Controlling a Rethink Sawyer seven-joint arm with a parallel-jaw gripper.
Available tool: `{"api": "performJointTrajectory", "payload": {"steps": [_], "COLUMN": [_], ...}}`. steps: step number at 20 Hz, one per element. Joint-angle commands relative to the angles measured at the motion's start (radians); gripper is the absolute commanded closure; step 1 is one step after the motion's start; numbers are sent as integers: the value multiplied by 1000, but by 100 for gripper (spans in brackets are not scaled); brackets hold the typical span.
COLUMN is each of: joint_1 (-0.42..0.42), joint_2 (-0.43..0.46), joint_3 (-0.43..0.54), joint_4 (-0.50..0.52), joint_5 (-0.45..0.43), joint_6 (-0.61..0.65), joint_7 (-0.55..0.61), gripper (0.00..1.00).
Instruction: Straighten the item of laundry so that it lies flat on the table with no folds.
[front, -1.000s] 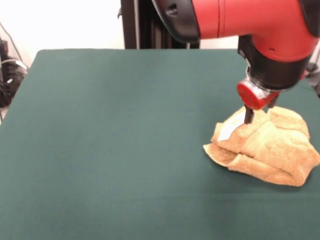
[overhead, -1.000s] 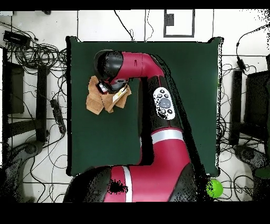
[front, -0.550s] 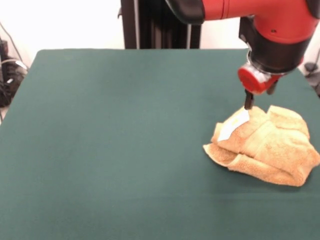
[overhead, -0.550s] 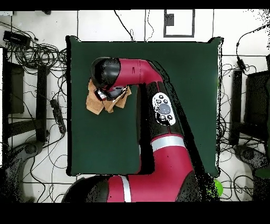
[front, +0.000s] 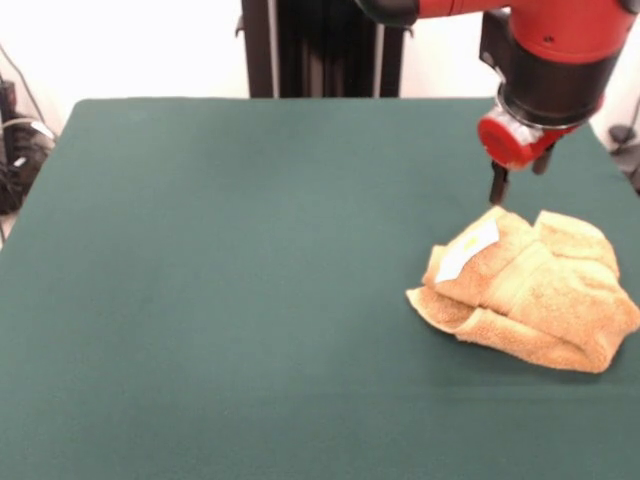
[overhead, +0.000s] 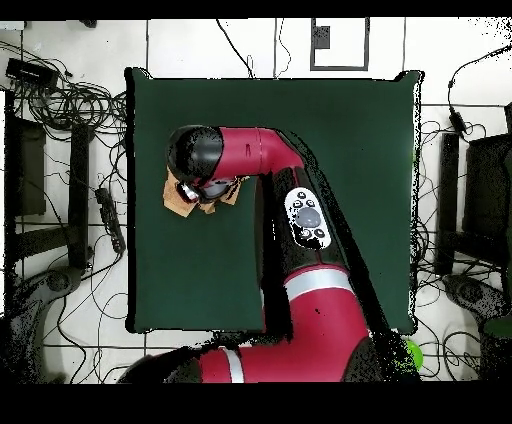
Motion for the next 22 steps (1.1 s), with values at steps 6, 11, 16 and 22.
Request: {"api": "performJointTrajectory", "payload": {"steps": [6,11,16,22], "joint_1": [-8,-10,-11,-11], "joint_2": [12,15,13,9], "joint_3": [67,66,66,65], "joint_4": [186,206,225,258], "joint_5": [-5,-4,-5,-8], "joint_6": [-150,-190,-222,-265], "joint_7": [77,86,94,108], "gripper": [0,0,0,0]}}
